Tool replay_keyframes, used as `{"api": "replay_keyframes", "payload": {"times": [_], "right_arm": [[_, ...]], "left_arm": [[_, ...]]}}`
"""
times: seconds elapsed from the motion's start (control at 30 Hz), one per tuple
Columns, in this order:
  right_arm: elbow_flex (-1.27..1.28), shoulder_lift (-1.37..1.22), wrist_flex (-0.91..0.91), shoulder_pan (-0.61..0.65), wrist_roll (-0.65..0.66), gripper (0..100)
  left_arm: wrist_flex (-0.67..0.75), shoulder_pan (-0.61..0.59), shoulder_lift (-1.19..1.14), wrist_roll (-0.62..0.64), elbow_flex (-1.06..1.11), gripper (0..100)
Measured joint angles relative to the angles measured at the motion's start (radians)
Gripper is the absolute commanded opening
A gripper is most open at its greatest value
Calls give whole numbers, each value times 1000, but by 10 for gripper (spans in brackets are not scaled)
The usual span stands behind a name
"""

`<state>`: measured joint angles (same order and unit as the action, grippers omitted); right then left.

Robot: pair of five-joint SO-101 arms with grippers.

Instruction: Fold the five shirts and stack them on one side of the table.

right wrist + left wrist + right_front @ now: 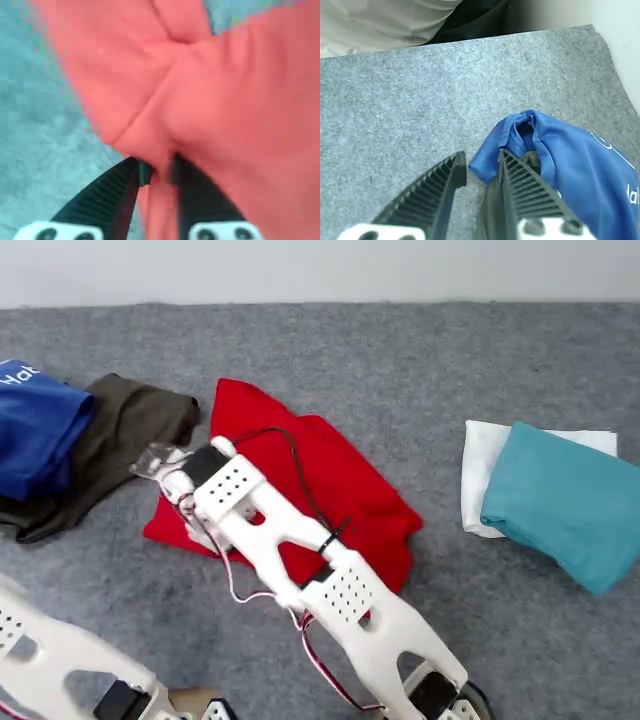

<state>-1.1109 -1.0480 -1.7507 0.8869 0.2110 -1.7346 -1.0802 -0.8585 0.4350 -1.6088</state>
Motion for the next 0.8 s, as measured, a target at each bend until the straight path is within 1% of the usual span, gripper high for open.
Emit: {"api": "replay_keyframes", "payload": {"times": [0.2, 0.37, 0.6, 0.7, 0.8], "right_arm": [[-239, -2, -3, 2, 17, 8], [-272, 41, -3, 58, 18, 8], [-272, 290, 3, 146, 18, 7], [-272, 410, 63, 178, 18, 7], [-272, 535, 172, 212, 5, 7]], "left_arm": [[0, -2, 0, 0, 0, 111], [0, -12, 0, 0, 0, 111], [0, -49, 0, 0, 0, 111], [0, -49, 0, 0, 0, 111], [0, -49, 0, 0, 0, 111]]}}
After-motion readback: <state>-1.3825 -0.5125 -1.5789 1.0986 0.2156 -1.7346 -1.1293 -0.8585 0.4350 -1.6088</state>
